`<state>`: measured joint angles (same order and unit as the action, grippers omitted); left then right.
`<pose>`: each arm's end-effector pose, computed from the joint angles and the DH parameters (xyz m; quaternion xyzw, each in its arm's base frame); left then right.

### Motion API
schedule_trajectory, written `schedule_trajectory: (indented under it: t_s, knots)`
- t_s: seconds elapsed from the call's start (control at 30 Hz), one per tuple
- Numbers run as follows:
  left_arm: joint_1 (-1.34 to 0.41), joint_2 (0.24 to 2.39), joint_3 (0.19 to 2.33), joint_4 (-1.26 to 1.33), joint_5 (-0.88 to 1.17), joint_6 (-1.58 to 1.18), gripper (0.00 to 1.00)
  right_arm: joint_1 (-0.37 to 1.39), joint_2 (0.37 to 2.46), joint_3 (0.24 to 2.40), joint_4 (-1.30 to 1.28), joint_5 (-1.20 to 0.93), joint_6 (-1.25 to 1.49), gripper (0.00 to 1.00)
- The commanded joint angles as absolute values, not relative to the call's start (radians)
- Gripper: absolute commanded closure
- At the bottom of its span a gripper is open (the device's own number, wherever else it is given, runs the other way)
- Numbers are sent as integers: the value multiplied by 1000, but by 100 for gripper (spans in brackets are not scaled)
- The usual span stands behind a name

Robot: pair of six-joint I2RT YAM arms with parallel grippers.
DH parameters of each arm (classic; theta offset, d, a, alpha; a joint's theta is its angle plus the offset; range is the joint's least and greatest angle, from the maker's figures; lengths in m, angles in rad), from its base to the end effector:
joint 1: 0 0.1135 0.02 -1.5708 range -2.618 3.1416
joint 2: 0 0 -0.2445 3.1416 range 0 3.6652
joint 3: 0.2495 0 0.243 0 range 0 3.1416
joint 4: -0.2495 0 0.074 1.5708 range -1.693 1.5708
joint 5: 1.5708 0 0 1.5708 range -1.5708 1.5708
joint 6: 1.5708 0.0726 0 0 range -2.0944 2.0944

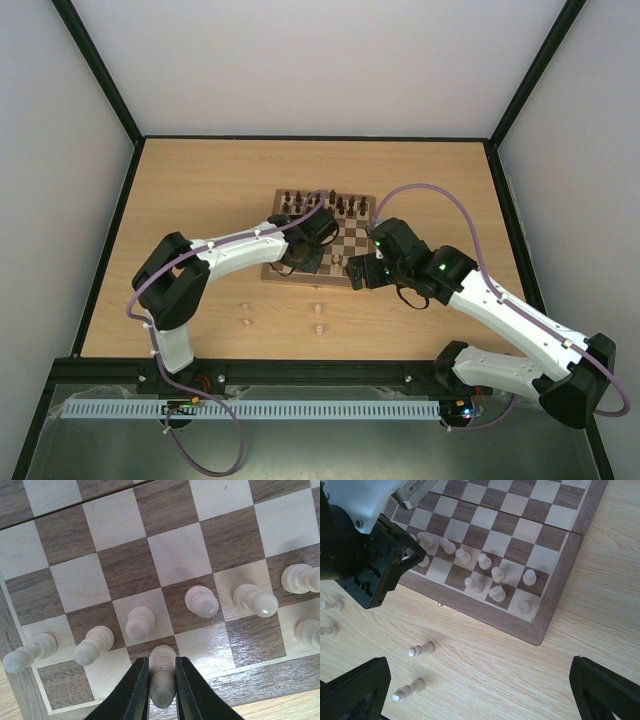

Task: Set up the chess pieces on the board
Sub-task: Place the chess piece on the chessboard, then pick up the chess piece at the center of the board.

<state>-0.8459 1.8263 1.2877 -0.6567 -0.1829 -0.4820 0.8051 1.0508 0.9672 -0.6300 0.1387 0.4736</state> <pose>0.2539 -0.2667 0.1455 0.1603 0.9653 -0.0439 0.2017 0.1794 0.1722 0.2703 -0.1213 0.8997 0.1968 0.3703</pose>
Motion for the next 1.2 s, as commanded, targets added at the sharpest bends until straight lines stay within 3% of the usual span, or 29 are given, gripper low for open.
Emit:
schedule_trajectory:
  t_s: [0.0,0.33,0.53,0.93,1.03,1.17]
  knots:
    - [-845,1800,1256,-689,-182,-492,84,802,1034,956,-658,137,460,1]
    - [-849,1786,1240,-688,-183,-496,84,802,1034,956,-657,139,462,1]
    - [-854,1770,1253,-685,-195,-499,57,801,1037,956,-656,136,460,1]
    - [-862,1567,1240,-685,-239,-541,42,802,1055,958,-659,120,458,1]
    - [-864,1440,1158,-670,-237,-575,34,802,1065,959,-656,87,450,1]
    - [-883,1261,1022,-614,-159,-603,14,802,1093,965,-642,-20,436,1]
